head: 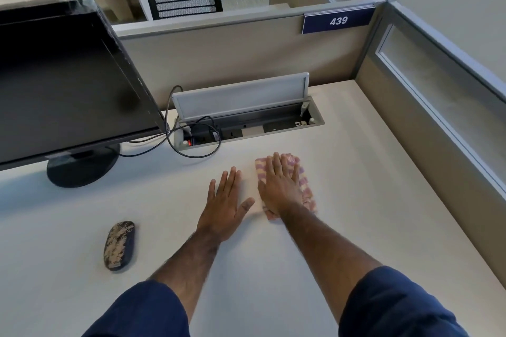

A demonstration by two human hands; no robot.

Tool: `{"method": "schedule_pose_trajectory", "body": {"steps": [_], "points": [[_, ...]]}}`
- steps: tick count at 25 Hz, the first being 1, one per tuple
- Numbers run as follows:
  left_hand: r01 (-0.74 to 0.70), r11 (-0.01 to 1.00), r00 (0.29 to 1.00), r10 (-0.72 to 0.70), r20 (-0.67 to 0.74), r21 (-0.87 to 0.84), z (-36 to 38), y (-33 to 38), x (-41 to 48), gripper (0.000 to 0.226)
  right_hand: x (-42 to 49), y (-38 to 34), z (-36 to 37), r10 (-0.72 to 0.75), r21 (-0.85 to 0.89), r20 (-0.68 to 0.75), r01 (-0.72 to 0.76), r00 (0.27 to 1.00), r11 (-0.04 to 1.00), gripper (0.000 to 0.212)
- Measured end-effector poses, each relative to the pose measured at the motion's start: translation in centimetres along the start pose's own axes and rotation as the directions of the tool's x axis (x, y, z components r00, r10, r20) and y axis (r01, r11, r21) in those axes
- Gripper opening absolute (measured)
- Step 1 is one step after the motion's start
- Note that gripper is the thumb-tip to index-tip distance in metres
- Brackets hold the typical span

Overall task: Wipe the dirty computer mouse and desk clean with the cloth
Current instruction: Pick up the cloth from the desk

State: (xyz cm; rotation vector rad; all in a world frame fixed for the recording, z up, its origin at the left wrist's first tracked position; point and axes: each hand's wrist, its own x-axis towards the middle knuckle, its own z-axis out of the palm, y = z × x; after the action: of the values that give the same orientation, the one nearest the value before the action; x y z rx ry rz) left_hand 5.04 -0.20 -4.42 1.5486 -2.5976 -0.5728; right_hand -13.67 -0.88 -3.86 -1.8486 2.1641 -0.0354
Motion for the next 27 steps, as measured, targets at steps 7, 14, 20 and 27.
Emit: {"method": "schedule_pose_trajectory", "body": {"steps": [7, 14, 20, 27], "points": [[0.065, 0.997, 0.997, -0.063, -0.033, 0.049, -0.1, -2.2, -4.4, 0.087, -1.8, -0.3, -0.1, -0.079, 0.109, -0.009, 0.08, 0.997, 0.991, 0.063], [0.118, 0.99, 0.99, -0.112, -0.09, 0.071, -2.4, -4.9, -9.9, 0.087, -5.5, -6.5, 1.9, -0.173, 0.2, -0.013, 0.172, 0.985, 0.965, 0.062], [0.207, 0.972, 0.969, -0.189, -0.157, 0.109, -5.3, -9.7, -15.6, 0.088, -9.2, -13.8, 3.0, -0.233, 0.287, -0.02, 0.229, 0.972, 0.93, 0.061], [0.236, 0.967, 0.965, -0.221, -0.143, 0.097, -7.9, -16.9, -21.7, 0.096, -12.4, -20.6, 5.0, -0.234, 0.31, -0.02, 0.228, 0.972, 0.923, 0.061]]}}
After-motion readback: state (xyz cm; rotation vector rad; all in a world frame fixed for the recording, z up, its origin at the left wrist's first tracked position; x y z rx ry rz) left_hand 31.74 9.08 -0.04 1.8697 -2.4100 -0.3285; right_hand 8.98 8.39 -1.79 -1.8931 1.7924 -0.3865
